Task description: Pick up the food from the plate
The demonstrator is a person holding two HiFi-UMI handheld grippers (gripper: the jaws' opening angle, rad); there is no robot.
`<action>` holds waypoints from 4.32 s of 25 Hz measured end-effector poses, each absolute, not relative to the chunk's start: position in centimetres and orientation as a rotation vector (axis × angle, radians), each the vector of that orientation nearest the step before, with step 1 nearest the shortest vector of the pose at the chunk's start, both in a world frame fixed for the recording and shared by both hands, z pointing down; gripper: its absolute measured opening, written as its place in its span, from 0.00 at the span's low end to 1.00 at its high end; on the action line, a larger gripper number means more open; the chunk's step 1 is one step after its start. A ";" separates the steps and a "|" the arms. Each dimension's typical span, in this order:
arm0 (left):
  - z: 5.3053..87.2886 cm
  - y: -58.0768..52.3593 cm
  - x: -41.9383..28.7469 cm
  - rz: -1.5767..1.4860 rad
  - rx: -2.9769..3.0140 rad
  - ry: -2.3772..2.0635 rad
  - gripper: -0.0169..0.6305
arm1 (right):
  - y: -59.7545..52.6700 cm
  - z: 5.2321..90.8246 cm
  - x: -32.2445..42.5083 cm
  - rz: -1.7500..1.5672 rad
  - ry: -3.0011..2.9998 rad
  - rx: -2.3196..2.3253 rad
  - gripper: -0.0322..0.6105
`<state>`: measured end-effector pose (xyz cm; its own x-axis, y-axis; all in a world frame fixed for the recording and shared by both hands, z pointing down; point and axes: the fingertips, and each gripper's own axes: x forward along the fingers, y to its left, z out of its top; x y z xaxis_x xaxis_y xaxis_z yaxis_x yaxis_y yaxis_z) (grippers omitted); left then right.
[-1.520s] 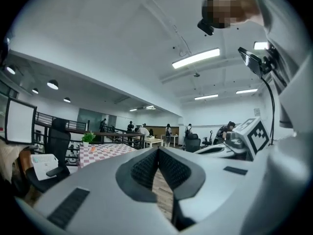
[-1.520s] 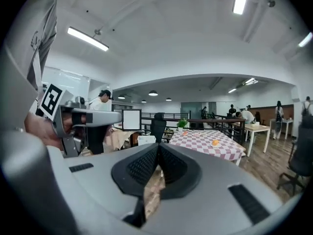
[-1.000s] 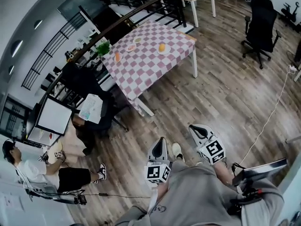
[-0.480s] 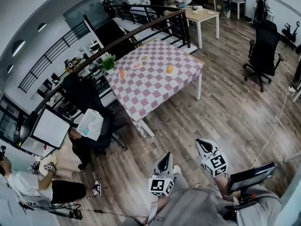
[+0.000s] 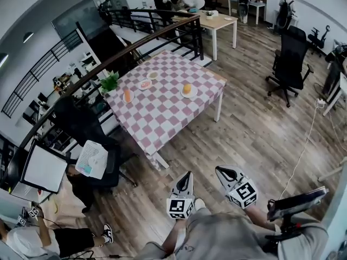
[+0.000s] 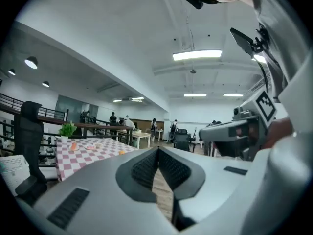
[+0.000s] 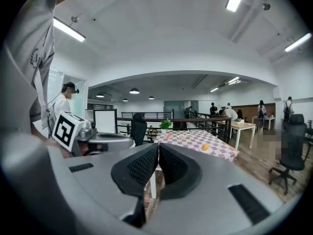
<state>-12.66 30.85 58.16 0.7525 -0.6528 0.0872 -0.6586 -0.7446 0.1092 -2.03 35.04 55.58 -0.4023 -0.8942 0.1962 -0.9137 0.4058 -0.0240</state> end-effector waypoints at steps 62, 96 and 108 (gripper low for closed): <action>55.4 -15.4 -8.2 -0.102 2.417 -1.665 0.04 | -21.0 55.9 2.6 0.125 -2.831 1.183 0.07; 52.1 -21.9 -12.9 -0.177 2.403 -1.834 0.04 | -26.3 51.6 -4.0 0.025 -2.914 0.927 0.07; 52.3 -21.6 -12.7 -0.170 2.447 -1.796 0.04 | -26.5 51.3 -3.6 -0.019 -2.896 0.961 0.08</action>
<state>-12.74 -21.63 52.25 0.2977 -0.9542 -0.0300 -0.9429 -0.2988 0.1472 -3.56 -26.53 51.30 -0.7978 -0.5973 0.0817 -0.5962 0.8018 0.0404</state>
